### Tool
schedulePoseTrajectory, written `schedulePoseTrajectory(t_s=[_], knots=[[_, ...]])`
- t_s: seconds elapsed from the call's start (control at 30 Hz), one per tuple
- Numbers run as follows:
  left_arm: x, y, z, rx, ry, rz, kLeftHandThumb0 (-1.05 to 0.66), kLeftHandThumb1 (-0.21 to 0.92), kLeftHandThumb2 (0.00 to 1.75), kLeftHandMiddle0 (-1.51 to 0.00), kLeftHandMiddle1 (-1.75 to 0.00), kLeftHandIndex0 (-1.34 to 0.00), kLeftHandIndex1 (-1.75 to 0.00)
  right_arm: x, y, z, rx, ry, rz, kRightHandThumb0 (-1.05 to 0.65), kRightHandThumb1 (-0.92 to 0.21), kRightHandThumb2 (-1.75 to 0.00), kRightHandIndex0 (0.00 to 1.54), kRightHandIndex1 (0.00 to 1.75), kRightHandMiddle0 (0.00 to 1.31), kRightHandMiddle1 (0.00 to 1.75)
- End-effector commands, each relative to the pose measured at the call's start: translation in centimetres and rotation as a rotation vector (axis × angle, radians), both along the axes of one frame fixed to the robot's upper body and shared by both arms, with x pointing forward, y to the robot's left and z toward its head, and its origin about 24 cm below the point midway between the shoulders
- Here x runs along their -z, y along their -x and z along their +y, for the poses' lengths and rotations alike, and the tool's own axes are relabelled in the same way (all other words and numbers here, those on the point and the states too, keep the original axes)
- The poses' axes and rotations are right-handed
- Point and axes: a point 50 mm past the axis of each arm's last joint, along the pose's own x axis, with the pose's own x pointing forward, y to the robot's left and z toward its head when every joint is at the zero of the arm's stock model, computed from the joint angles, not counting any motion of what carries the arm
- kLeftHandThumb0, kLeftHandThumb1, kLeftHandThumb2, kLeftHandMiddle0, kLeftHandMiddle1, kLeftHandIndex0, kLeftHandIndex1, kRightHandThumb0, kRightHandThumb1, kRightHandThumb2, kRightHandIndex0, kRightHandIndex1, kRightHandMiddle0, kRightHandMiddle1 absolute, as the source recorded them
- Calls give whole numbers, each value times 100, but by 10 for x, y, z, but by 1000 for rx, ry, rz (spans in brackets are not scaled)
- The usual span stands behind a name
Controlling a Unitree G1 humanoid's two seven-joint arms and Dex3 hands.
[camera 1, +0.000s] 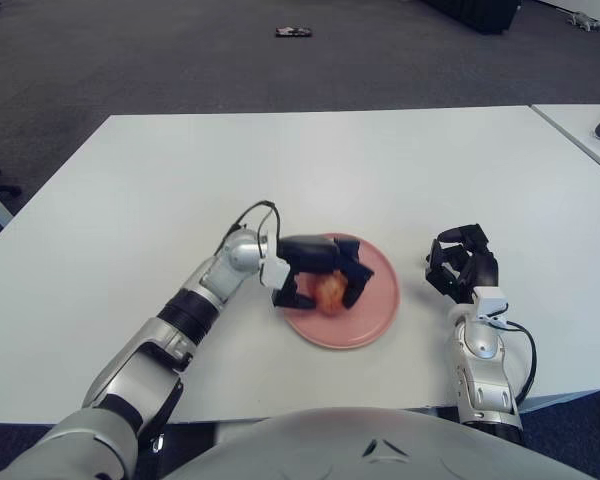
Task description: Put the apple into the plate.
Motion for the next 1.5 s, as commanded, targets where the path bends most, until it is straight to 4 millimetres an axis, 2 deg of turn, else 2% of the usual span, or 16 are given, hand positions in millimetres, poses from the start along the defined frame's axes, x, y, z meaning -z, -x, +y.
schedulePoseTrajectory(t_s=[0.0,0.17,0.37,0.57,0.77,1.0,1.2,1.27,1.3,1.33,1.4,1.47], knots=[[12,5,5,12,-79,-4,0,-10,175,-96,-162,-70,-175,-2,-2,0,-1,11,-20,-39,-64,-92,55,161,37,175],[29,15,6,11,-97,5,0,-10,175,-96,-163,-69,-175,-2,-2,0,-1,12,-18,-39,-64,-91,54,162,36,175],[29,14,5,-14,-98,-13,0,-11,175,-98,-160,-70,-175,-2,-1,0,0,18,-14,-39,-66,-89,52,162,35,175],[41,18,-2,-65,-91,-53,0,-11,174,-98,-158,-71,-175,-4,-1,0,1,26,-28,-38,-67,-87,53,162,34,175],[51,20,-2,-116,-55,-81,0,-5,172,-90,-171,-67,-172,-3,-1,-1,-5,20,-32,-39,-67,-88,55,164,35,175],[58,20,-2,-117,-50,-115,-1,15,145,-74,-174,-60,-156,-2,-1,-2,-9,14,-16,-39,-66,-89,52,163,35,175],[53,18,-2,-112,25,-111,-1,37,121,-55,-175,-46,-159,-3,-1,-1,-6,15,-34,-39,-66,-88,53,161,35,175],[45,15,-1,-98,52,-114,-1,51,107,-42,-173,-36,-167,-3,-1,-1,-5,12,-31,-39,-66,-89,54,161,35,175],[44,15,-1,-88,55,-111,-1,54,103,-39,-172,-33,-168,-3,-1,-1,-4,12,-28,-39,-66,-89,54,161,35,175],[43,15,-1,-82,56,-107,-14,59,97,-25,-172,-33,-171,-3,-1,-1,-3,12,-26,-39,-66,-90,55,161,35,175],[44,15,-2,-73,57,-94,-26,63,91,-13,-172,-33,-173,-3,-1,-1,-3,15,-21,-39,-65,-90,56,161,36,175],[45,16,-2,-70,63,-79,-33,69,84,-5,-164,-31,-174,-2,-2,-2,-4,18,-13,-39,-64,-91,56,162,36,175]])
